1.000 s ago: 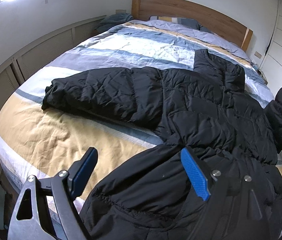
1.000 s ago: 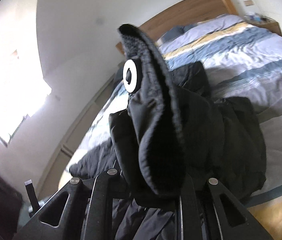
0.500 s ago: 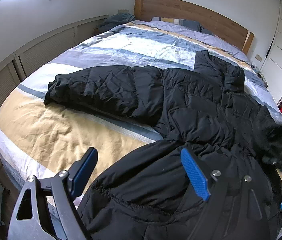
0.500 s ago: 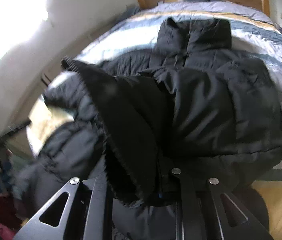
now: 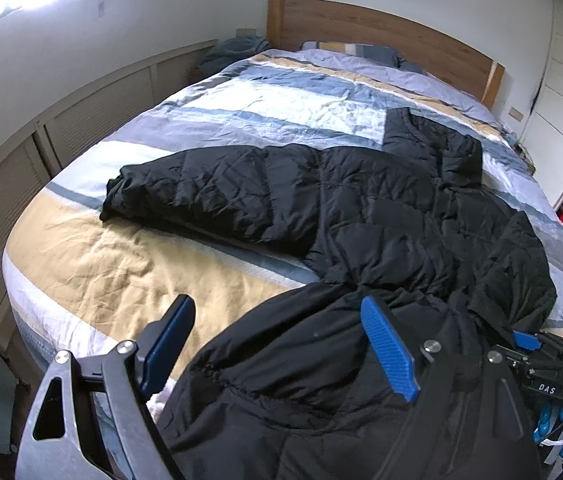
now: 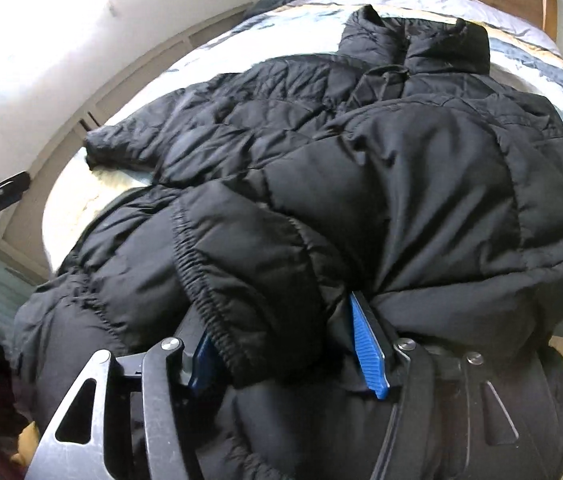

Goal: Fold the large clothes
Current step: 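Lift the sleeve with the right tool and fold it across the coat body, then open the right tool to release the sleeve and withdraw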

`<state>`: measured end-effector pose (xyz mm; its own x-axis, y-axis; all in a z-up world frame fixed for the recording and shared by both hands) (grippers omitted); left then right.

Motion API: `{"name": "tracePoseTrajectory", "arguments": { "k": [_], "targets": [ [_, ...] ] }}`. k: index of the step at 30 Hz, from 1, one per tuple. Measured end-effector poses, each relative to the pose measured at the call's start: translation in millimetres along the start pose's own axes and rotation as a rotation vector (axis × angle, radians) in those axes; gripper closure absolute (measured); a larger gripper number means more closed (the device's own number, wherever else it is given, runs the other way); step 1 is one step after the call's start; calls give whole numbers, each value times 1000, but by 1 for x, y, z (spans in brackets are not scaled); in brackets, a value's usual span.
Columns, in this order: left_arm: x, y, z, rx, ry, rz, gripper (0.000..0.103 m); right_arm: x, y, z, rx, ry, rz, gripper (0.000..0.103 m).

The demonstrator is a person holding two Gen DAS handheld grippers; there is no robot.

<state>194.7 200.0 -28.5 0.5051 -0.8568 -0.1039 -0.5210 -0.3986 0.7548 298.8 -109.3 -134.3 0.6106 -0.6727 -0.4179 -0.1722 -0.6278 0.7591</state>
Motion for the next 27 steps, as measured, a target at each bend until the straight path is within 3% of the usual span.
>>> {"name": "tracePoseTrajectory", "arguments": {
  "k": [6, 11, 18, 27],
  "targets": [
    [49, 12, -3, 10, -97, 29, 18, -10, 29, 12, 34, 20, -92, 43],
    [112, 18, -8, 26, -205, 72, 18, -2, 68, 8, 106, 35, -98, 43],
    [211, 10, -13, 22, -303, 154, 18, 62, 114, -25, 190, 4, 49, 43],
    [296, -36, -19, -13, -317, 186, 18, 148, 106, -63, 199, -75, 156, 43]
  ]
}}
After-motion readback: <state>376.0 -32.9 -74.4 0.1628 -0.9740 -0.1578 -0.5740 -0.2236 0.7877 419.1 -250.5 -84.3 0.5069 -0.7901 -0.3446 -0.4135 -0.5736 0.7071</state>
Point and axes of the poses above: each gripper's, at about its wrist camera, not at the fingertips, and y roughly against the way its jaws point, x to its right, z to its underside, the point moved 8 cm from there along -y, roughly the way its jaws point, and after that the axes turned 12 degrees about -z, right-handed, at the moved point
